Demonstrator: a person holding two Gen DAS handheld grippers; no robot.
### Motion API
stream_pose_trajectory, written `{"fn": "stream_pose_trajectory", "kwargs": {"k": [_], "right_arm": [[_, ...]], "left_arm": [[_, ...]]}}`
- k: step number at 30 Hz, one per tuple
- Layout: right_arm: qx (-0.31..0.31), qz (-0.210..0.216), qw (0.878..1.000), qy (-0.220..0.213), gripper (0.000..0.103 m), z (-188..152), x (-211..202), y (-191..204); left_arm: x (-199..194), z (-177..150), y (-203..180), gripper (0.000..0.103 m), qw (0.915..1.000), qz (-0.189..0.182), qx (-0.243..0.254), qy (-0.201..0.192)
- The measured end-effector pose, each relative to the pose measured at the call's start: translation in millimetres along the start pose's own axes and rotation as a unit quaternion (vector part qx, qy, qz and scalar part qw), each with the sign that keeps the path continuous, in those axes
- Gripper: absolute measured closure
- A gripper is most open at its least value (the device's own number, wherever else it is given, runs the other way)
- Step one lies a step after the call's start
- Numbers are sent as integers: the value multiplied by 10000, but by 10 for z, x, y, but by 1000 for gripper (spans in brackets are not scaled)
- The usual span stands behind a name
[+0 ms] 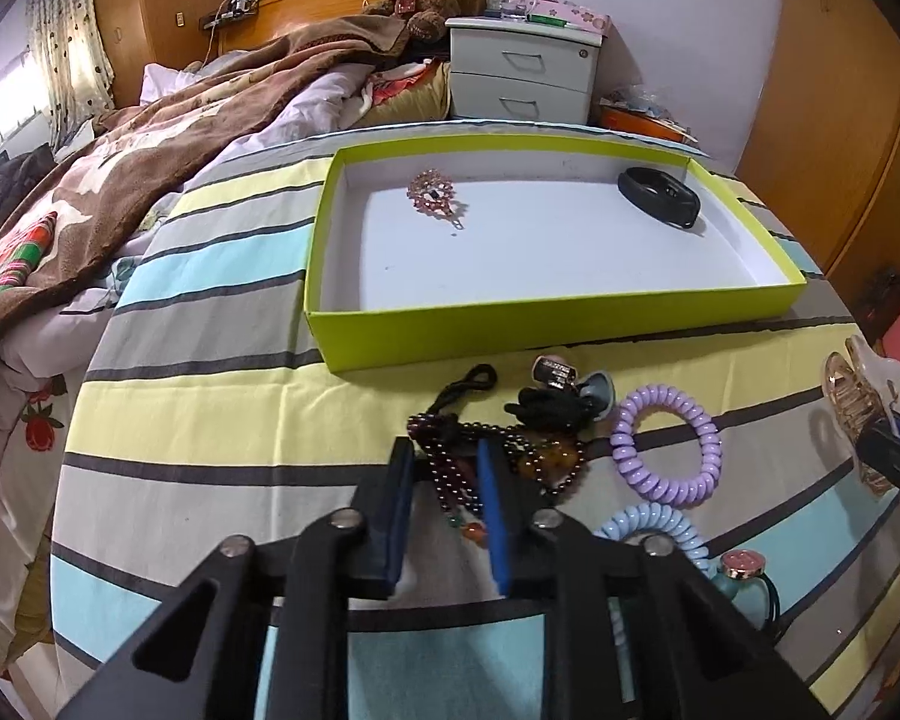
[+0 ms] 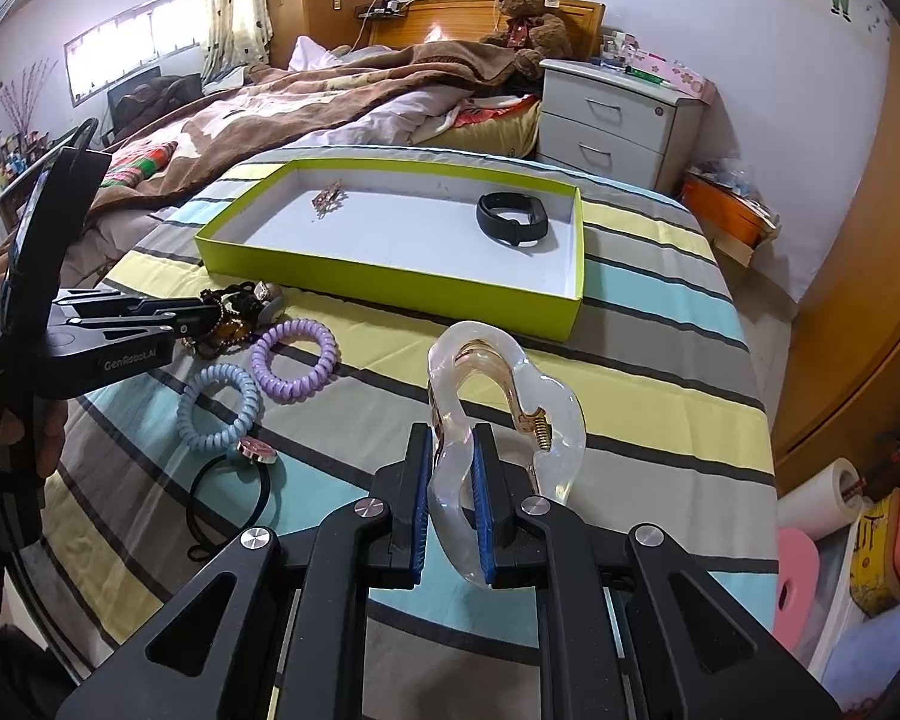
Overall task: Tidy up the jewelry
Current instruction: 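Hold the claw clip raised while the left gripper grasps the dark bead necklace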
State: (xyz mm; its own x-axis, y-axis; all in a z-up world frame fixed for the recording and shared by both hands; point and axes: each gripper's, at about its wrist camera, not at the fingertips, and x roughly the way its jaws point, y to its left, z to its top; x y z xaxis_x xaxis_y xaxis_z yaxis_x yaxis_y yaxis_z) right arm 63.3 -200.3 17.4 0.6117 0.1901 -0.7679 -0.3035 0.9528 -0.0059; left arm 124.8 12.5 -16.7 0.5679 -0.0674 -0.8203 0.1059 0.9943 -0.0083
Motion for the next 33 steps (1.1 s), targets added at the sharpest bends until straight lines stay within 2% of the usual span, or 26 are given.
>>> {"fn": "stream_pose_trajectory", "kwargs": {"k": [3, 7, 18, 22, 25, 26, 27, 29, 33], "right_arm": [[0, -4, 10000, -3, 90, 0, 2, 0], [18, -25, 10000, -14, 90, 5, -7, 6], [57, -25, 9999, -136, 90, 25, -76, 70], [74, -26, 9999, -146, 90, 15, -92, 69], [101, -27, 9999, -136, 90, 14, -85, 62], [108, -21, 9998, -136, 90, 11, -83, 57], [109, -8, 9999, -129, 90, 12, -77, 61], [99, 0, 9999, -131, 90, 15, -74, 62], [92, 12, 9999, -144, 90, 21, -73, 63]], "left_arm": [[-10, -7, 29, 90, 9999, -93, -93, -10], [-34, -27, 78, 91, 9995, -203, -248, -31], [-262, -14, 161, 97, 9986, -223, -340, -341], [-165, -10, 234, 96, 9978, -339, -523, -211], [-68, -30, 241, 79, 9972, -410, -628, -46], [-44, -34, 227, 68, 9973, -396, -613, -36], [-35, -38, 215, 63, 9973, -432, -597, -47], [-17, -13, 175, 59, 9974, -451, -567, -59], [27, 29, 111, 58, 9985, -340, -424, -86]]}}
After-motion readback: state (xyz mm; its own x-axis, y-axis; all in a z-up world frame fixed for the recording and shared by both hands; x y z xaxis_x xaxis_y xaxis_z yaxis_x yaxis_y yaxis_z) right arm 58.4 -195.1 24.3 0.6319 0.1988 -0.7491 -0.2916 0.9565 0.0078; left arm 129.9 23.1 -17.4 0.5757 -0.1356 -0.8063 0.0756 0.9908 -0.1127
